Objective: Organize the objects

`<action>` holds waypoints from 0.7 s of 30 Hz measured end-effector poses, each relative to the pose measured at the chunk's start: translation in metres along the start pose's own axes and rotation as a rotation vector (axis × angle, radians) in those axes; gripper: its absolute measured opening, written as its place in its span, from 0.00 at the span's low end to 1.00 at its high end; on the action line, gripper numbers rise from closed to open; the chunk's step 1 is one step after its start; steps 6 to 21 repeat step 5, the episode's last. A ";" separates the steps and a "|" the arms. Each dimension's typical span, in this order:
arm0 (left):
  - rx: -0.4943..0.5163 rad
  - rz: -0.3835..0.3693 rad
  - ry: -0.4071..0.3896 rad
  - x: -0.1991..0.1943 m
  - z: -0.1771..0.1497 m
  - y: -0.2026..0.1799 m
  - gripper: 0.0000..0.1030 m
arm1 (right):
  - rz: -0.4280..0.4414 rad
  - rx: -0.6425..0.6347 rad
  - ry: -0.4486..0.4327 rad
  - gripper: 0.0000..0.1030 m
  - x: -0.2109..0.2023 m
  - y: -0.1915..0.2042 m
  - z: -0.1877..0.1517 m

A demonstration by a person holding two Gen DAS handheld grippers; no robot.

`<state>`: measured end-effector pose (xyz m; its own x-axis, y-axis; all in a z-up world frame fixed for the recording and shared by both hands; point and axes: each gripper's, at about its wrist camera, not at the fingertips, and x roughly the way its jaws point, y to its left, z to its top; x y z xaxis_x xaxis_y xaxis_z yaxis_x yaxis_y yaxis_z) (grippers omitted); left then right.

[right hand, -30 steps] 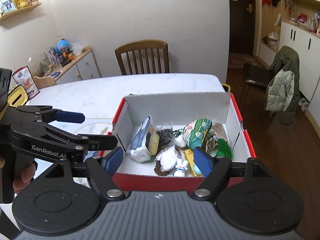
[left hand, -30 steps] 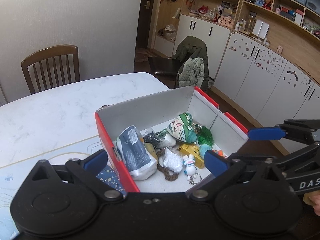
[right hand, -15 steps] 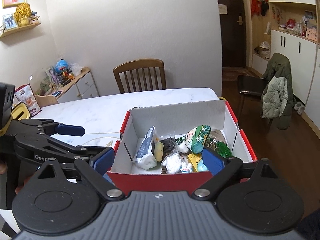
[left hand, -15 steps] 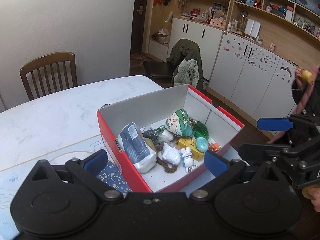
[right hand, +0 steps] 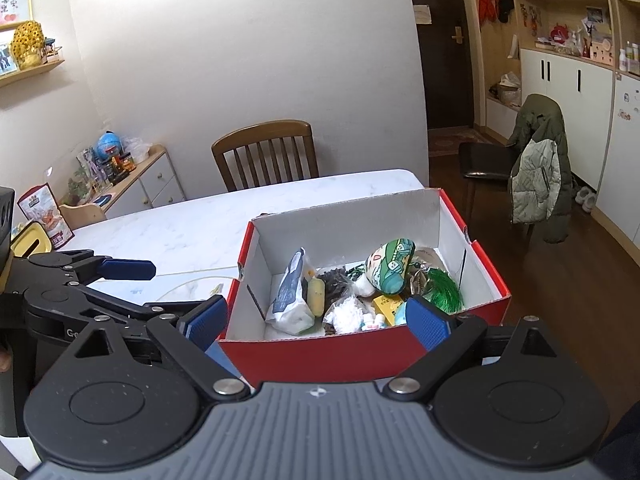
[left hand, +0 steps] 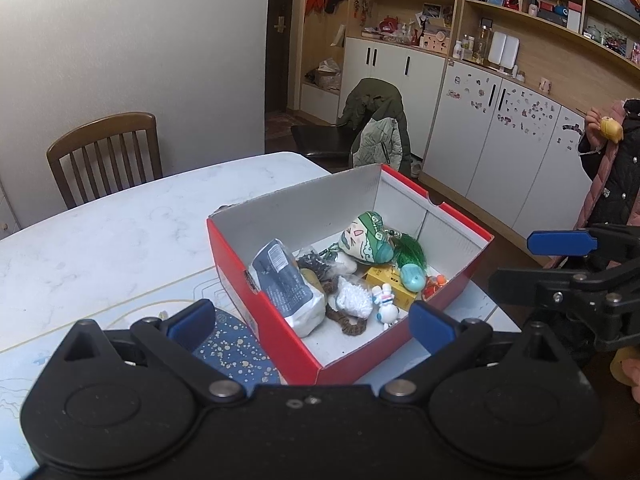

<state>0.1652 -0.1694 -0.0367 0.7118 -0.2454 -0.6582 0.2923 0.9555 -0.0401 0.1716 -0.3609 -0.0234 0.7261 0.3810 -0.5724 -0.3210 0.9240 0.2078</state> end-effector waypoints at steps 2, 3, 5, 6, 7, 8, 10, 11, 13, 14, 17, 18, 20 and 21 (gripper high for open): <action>-0.002 0.000 -0.001 -0.001 -0.002 0.002 0.99 | -0.002 -0.003 0.002 0.93 0.000 0.003 -0.001; -0.005 -0.001 -0.002 -0.002 -0.003 0.003 0.99 | -0.003 -0.004 0.005 0.93 0.001 0.005 -0.002; -0.012 -0.010 0.001 -0.004 -0.005 0.008 1.00 | -0.001 -0.007 0.009 0.93 0.001 0.011 -0.003; -0.012 -0.010 0.001 -0.004 -0.005 0.008 1.00 | -0.001 -0.007 0.009 0.93 0.001 0.011 -0.003; -0.012 -0.010 0.001 -0.004 -0.005 0.008 1.00 | -0.001 -0.007 0.009 0.93 0.001 0.011 -0.003; -0.012 -0.010 0.001 -0.004 -0.005 0.008 1.00 | -0.001 -0.007 0.009 0.93 0.001 0.011 -0.003; -0.012 -0.010 0.001 -0.004 -0.005 0.008 1.00 | -0.001 -0.007 0.009 0.93 0.001 0.011 -0.003; -0.012 -0.010 0.001 -0.004 -0.005 0.008 1.00 | -0.001 -0.007 0.009 0.93 0.001 0.011 -0.003; -0.012 -0.010 0.001 -0.004 -0.005 0.008 1.00 | -0.001 -0.007 0.009 0.93 0.001 0.011 -0.003; -0.012 -0.010 0.001 -0.004 -0.005 0.008 1.00 | -0.001 -0.007 0.009 0.93 0.001 0.011 -0.003; -0.012 -0.010 0.001 -0.004 -0.005 0.008 1.00 | -0.001 -0.007 0.009 0.93 0.001 0.011 -0.003; -0.012 -0.010 0.001 -0.004 -0.005 0.008 1.00 | -0.001 -0.007 0.009 0.93 0.001 0.011 -0.003; -0.012 -0.010 0.001 -0.004 -0.005 0.008 1.00 | -0.001 -0.007 0.009 0.93 0.001 0.011 -0.003; -0.012 -0.010 0.001 -0.004 -0.005 0.008 1.00 | -0.001 -0.007 0.009 0.93 0.001 0.011 -0.003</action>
